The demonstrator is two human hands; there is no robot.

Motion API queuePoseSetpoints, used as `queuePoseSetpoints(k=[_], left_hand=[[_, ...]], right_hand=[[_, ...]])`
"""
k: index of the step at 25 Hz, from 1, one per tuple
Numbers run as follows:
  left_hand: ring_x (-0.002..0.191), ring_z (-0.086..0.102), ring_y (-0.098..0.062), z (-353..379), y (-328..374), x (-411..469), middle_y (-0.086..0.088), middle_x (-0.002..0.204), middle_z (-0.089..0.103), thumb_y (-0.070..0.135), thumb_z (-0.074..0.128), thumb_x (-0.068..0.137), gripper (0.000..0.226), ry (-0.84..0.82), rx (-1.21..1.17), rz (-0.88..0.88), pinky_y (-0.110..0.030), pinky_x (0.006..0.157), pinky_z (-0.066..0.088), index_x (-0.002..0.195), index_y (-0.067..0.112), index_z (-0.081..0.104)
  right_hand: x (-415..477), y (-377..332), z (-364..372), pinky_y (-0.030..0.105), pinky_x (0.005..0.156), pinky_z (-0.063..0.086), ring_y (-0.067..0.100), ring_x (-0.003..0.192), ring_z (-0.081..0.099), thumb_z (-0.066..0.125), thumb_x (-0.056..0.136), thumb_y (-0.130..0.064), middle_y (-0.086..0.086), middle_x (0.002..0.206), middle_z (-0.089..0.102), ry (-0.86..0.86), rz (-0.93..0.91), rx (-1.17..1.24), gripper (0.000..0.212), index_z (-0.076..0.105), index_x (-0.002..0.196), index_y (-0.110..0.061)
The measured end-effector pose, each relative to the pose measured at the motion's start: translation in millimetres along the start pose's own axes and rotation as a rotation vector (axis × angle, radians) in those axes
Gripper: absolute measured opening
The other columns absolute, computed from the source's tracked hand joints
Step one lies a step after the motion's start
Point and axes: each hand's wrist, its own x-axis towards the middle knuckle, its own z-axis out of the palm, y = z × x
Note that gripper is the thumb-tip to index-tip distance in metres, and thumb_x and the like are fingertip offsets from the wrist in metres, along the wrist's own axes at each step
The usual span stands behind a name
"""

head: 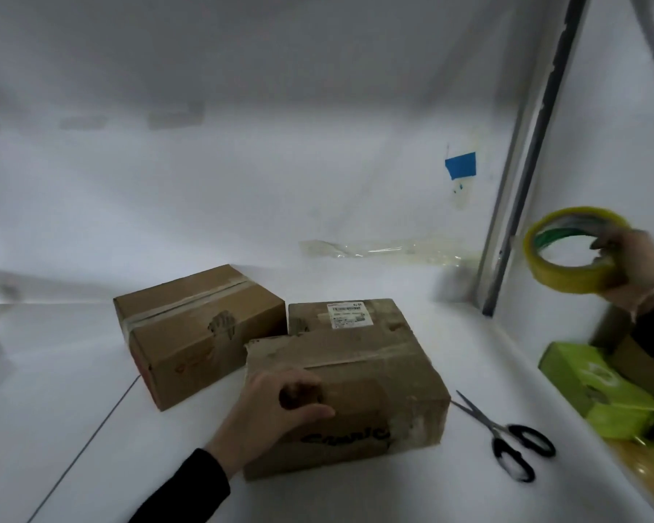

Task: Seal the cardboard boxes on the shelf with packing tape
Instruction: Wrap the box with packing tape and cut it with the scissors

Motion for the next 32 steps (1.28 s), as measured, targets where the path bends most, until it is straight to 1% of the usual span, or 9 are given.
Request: queuePoseSetpoints(k=[3, 5, 8, 11, 13, 19, 24, 28, 32], left_hand=[[0.086, 0.063, 0.008, -16, 8, 2, 0.03, 0.085, 0.068, 0.066, 0.056, 0.062, 0.039, -0.016, -0.212, -0.031, -0.012, 0.075, 0.05, 0.09, 0.04, 0.066], [0.084, 0.07, -0.008, -26, 21, 8, 0.005, 0.089, 0.075, 0.061, 0.061, 0.066, 0.053, 0.005, -0.633, -0.157, -0.02, 0.073, 0.056, 0.095, 0.018, 0.069], [0.096, 0.069, -0.028, -43, 58, 13, -0.022, 0.108, 0.068, 0.057, 0.043, 0.086, 0.07, -0.233, -1.212, -0.384, -0.031, 0.077, 0.059, 0.113, -0.005, 0.059], [0.112, 0.06, -0.038, -52, 90, 5, -0.031, 0.125, 0.056, 0.068, 0.038, 0.083, 0.091, -0.529, -1.522, -0.356, -0.042, 0.091, 0.052, 0.126, -0.012, 0.049], [0.112, 0.059, -0.042, -54, 97, -2, -0.034, 0.129, 0.051, 0.072, 0.039, 0.08, 0.1, -0.644, -1.664, -0.315, -0.045, 0.091, 0.052, 0.129, -0.015, 0.044], [0.09, 0.07, -0.029, -65, 84, -17, -0.021, 0.1, 0.069, 0.064, 0.057, 0.064, 0.082, -0.41, -1.382, -0.358, -0.037, 0.08, 0.058, 0.105, -0.007, 0.064], [0.066, 0.072, -0.02, -66, 86, -13, -0.014, 0.075, 0.072, 0.026, 0.065, 0.063, 0.032, -0.256, -1.3, -0.363, -0.031, 0.062, 0.06, 0.08, -0.002, 0.068], [0.068, 0.069, -0.014, -62, 84, -10, -0.008, 0.073, 0.07, 0.021, 0.063, 0.066, 0.025, -0.242, -1.268, -0.313, -0.028, 0.073, 0.057, 0.083, 0.003, 0.065], [0.057, 0.061, -0.014, -61, 84, -14, -0.004, 0.06, 0.061, 0.022, 0.059, 0.076, 0.024, -0.318, -1.316, -0.341, -0.026, 0.065, 0.057, 0.062, 0.005, 0.068]], right_hand=[[-48, -11, 28, 0.012, 0.039, 0.029, 0.006, 0.028, 0.028, 0.035, 0.076, -0.004, -0.008, 0.031, 0.028, -0.185, -0.036, -0.023, 0.023, 0.036, 0.058, -0.018], [-80, -26, 48, 0.015, 0.043, 0.029, 0.006, 0.03, 0.027, 0.031, 0.078, -0.002, -0.007, 0.032, 0.027, -0.344, -0.048, 0.051, 0.025, 0.037, 0.06, -0.018], [-128, -53, 72, 0.011, 0.038, 0.03, 0.003, 0.036, 0.025, 0.028, 0.079, -0.001, -0.007, 0.039, 0.027, -0.583, -0.022, 0.178, 0.028, 0.049, 0.067, -0.016], [-168, -48, 88, 0.013, 0.041, 0.024, 0.004, 0.04, 0.022, 0.03, 0.077, -0.003, -0.007, 0.041, 0.028, -0.826, -0.047, 0.121, 0.035, 0.05, 0.051, -0.017], [-186, -27, 90, 0.017, 0.042, 0.029, 0.008, 0.038, 0.028, 0.038, 0.067, -0.001, -0.002, 0.042, 0.03, -0.905, -0.166, -0.006, 0.019, 0.04, 0.051, -0.012], [-206, 17, 80, 0.029, 0.05, 0.039, 0.018, 0.05, 0.047, 0.065, 0.046, -0.015, 0.01, 0.057, 0.049, -0.938, -0.591, -0.504, 0.025, 0.049, 0.064, -0.007], [-211, 13, 81, 0.021, 0.047, 0.04, 0.011, 0.049, 0.049, 0.06, 0.056, -0.008, 0.009, 0.06, 0.05, -0.918, -0.669, -0.607, 0.012, 0.052, 0.065, -0.011], [-215, 14, 76, 0.014, 0.045, 0.041, 0.003, 0.045, 0.05, 0.062, 0.055, -0.009, -0.009, 0.049, 0.054, -0.93, -0.675, -0.617, 0.014, 0.055, 0.064, -0.017], [-223, 13, 68, 0.007, 0.048, 0.042, -0.002, 0.051, 0.057, 0.063, 0.057, -0.011, -0.018, 0.054, 0.06, -0.961, -0.697, -0.651, 0.018, 0.057, 0.071, -0.022]])
